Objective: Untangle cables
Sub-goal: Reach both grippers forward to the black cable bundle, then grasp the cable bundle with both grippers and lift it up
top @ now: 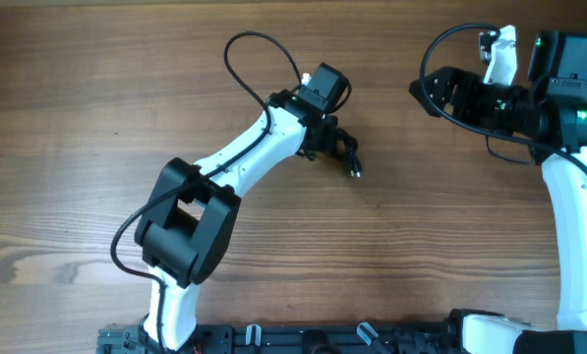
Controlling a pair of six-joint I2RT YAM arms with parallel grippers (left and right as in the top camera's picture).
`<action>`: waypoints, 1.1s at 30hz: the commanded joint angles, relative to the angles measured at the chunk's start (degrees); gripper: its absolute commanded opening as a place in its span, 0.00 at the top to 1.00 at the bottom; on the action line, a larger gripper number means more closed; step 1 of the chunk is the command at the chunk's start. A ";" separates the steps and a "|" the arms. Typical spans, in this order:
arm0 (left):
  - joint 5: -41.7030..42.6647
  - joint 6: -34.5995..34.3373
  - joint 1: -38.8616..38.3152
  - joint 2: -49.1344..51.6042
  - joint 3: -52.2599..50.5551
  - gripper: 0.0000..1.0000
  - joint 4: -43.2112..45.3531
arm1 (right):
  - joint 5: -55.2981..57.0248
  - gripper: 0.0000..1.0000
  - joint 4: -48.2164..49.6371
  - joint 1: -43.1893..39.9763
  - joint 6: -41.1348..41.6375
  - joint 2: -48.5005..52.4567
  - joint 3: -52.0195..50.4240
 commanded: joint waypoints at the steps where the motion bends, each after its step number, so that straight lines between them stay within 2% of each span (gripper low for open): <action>1: -0.31 -0.09 0.22 2.03 -0.37 0.96 -0.28 | 0.52 0.00 -0.02 -0.13 0.35 0.42 1.20; 4: 1.90 -0.07 1.42 -1.88 0.61 0.96 -1.38 | 0.48 0.00 -0.02 -0.13 0.35 0.42 1.20; 7: 18.99 0.50 5.57 -10.71 2.36 0.96 -1.75 | -2.38 0.01 0.22 -0.09 0.17 0.42 1.20; 11: 48.02 -2.73 14.86 -16.81 2.47 0.96 -1.11 | -3.43 0.00 1.09 4.04 -3.98 0.42 1.20; 13: 54.16 -4.17 17.49 -16.76 2.47 0.96 -1.14 | -5.07 0.05 3.28 7.15 -4.61 0.42 1.20; 17: 53.16 -4.42 17.90 -16.76 2.47 0.96 -0.04 | -5.73 0.18 7.54 10.91 1.03 0.42 1.20; 19: 51.47 -4.72 17.90 -16.76 2.47 0.96 0.46 | -4.33 0.21 9.01 11.13 8.94 0.42 1.20; 21: 46.93 -8.61 17.88 -16.76 2.47 0.96 0.46 | -2.54 0.25 10.14 11.13 17.16 0.42 1.20; 25: 43.01 -10.12 17.88 -16.74 2.47 0.96 0.46 | -3.41 0.40 11.39 11.15 27.61 0.42 1.20; 28: 38.34 -17.40 17.88 -16.74 2.47 0.96 0.52 | -4.17 0.43 11.30 12.61 30.42 0.42 1.20; 31: 38.73 -25.64 17.73 -16.76 2.47 0.96 0.87 | 0.90 0.44 11.58 16.31 33.73 3.26 1.20; 33: 41.53 -26.93 17.73 -16.76 2.47 0.96 1.09 | 0.74 0.48 14.32 18.75 34.86 6.58 1.20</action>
